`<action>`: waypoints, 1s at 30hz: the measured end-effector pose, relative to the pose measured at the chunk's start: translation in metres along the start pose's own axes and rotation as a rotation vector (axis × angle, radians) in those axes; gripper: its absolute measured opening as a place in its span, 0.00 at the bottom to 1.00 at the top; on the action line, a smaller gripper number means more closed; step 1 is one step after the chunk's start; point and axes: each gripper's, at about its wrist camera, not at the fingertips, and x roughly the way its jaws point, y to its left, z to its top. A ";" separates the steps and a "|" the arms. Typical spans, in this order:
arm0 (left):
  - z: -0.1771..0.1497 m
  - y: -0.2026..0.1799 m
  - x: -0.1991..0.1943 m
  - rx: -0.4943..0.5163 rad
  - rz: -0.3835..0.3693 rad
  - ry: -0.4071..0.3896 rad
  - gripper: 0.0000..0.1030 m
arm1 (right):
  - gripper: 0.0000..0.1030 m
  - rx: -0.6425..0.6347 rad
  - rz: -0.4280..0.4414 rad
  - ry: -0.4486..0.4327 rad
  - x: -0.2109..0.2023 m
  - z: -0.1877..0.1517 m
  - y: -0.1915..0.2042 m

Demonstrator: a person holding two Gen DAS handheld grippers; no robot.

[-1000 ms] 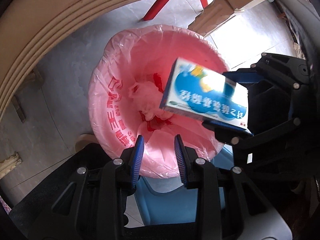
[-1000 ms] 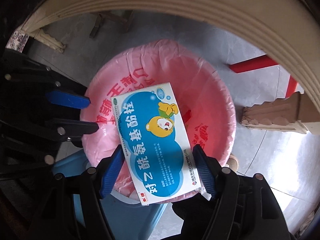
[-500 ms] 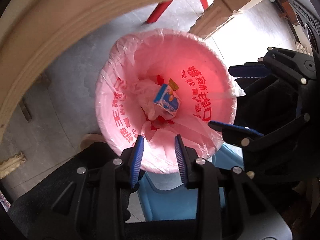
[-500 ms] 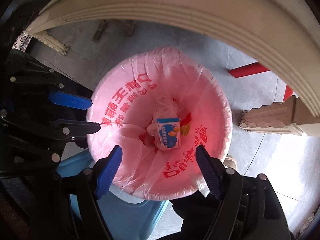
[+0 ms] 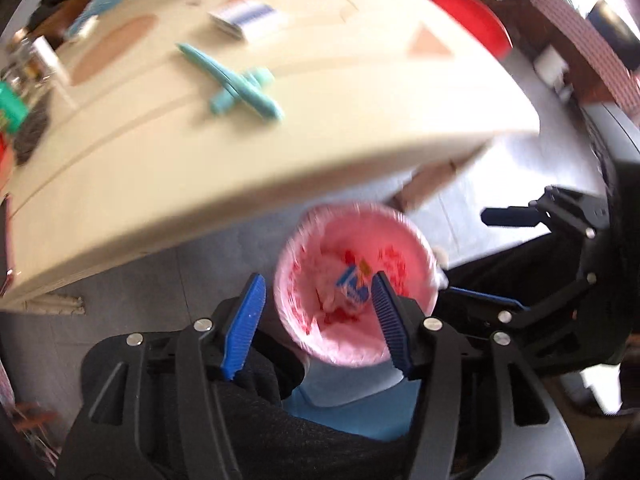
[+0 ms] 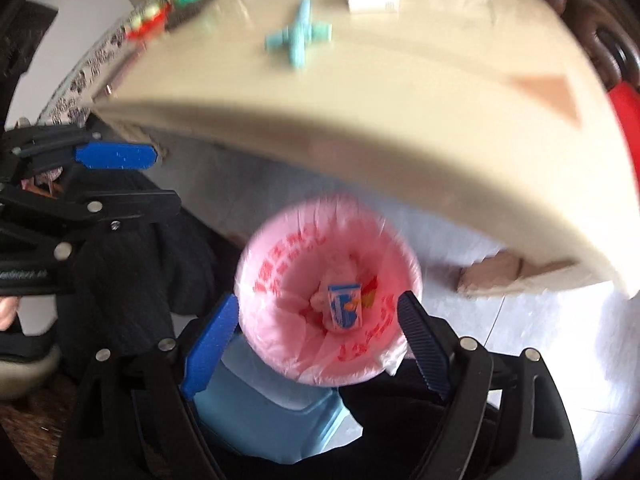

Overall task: Collect trash
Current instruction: 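Move both grippers back over the table toward the clay sword and white box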

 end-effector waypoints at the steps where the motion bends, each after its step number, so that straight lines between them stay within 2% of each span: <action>1: 0.005 0.004 -0.007 -0.032 0.002 -0.006 0.54 | 0.77 -0.001 0.000 -0.019 -0.010 0.006 0.000; 7: 0.036 0.012 -0.049 -0.100 0.086 -0.084 0.54 | 0.81 -0.035 -0.021 -0.141 -0.071 0.045 0.003; 14: 0.057 0.022 -0.065 -0.135 0.100 -0.103 0.55 | 0.82 -0.056 -0.043 -0.207 -0.105 0.082 0.004; 22: 0.078 0.038 -0.052 -0.183 0.118 -0.077 0.55 | 0.82 -0.038 -0.060 -0.218 -0.103 0.117 -0.007; 30: 0.120 0.071 -0.019 -0.284 0.114 -0.022 0.56 | 0.82 -0.037 -0.080 -0.181 -0.080 0.166 -0.026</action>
